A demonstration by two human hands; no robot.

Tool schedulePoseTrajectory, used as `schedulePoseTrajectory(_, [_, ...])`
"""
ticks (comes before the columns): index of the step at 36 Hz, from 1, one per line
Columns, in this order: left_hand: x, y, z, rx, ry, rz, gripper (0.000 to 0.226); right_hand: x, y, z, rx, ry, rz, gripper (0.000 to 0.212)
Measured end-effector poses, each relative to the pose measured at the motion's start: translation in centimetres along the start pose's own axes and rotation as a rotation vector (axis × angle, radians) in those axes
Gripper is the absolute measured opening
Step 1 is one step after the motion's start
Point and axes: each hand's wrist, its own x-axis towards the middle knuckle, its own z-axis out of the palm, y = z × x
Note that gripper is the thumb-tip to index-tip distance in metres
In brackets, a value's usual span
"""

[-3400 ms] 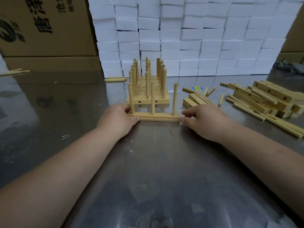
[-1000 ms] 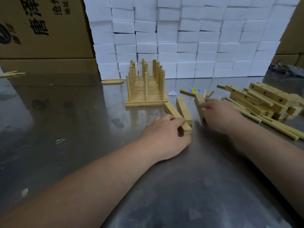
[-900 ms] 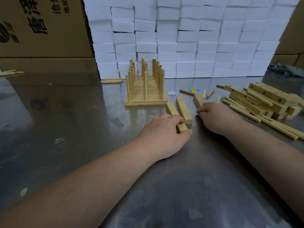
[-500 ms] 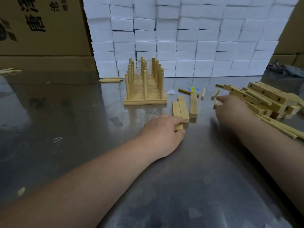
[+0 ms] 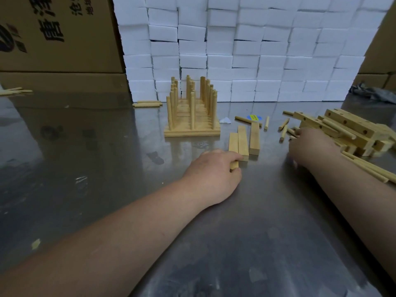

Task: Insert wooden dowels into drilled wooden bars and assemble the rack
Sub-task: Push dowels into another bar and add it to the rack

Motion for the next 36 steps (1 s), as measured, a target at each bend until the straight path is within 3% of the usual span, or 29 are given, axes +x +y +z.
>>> schedulePoseTrajectory(2, [0.1, 0.0, 0.0, 0.003, 0.004, -0.001, 0.039, -0.1, -0.1, -0.1, -0.03, 0.023, 0.015, 0.046])
schedulePoseTrajectory(5, [0.1, -0.1, 0.1, 0.006, 0.011, -0.001, 0.039, 0.0, 0.0, 0.0, -0.119, -0.022, 0.016, 0.035])
schedulePoseTrajectory(8, [0.1, -0.1, 0.1, 0.011, 0.037, -0.018, 0.038, -0.1, -0.1, 0.3, -0.135, -0.063, -0.084, 0.036])
schedulePoseTrajectory(13, [0.2, -0.1, 0.1, 0.032, 0.12, -0.083, 0.032, -0.3, -0.3, 0.4, -0.163, 0.022, -0.184, 0.04])
schedulePoseTrajectory(21, [0.7, -0.5, -0.5, 0.16, 0.181, -0.225, 0.037, -1.2, -1.1, 0.1, -0.06, 0.054, -0.195, 0.034])
schedulePoseTrajectory(27, [0.7, -0.9, -1.1, 0.249, 0.12, -0.279, 0.027, -3.4, -2.5, 0.0, 0.207, 0.173, -0.582, 0.024])
schedulePoseTrajectory(32, [0.8, -1.0, -1.2, 0.26, 0.115, -0.276, 0.032, -6.6, -3.9, 1.1, 0.302, -0.046, -0.794, 0.03])
schedulePoseTrajectory(36, [0.9, -0.9, -1.5, 0.137, 0.226, -0.296, 0.025, -7.0, -4.1, 1.3, 0.295, -0.039, -0.837, 0.025])
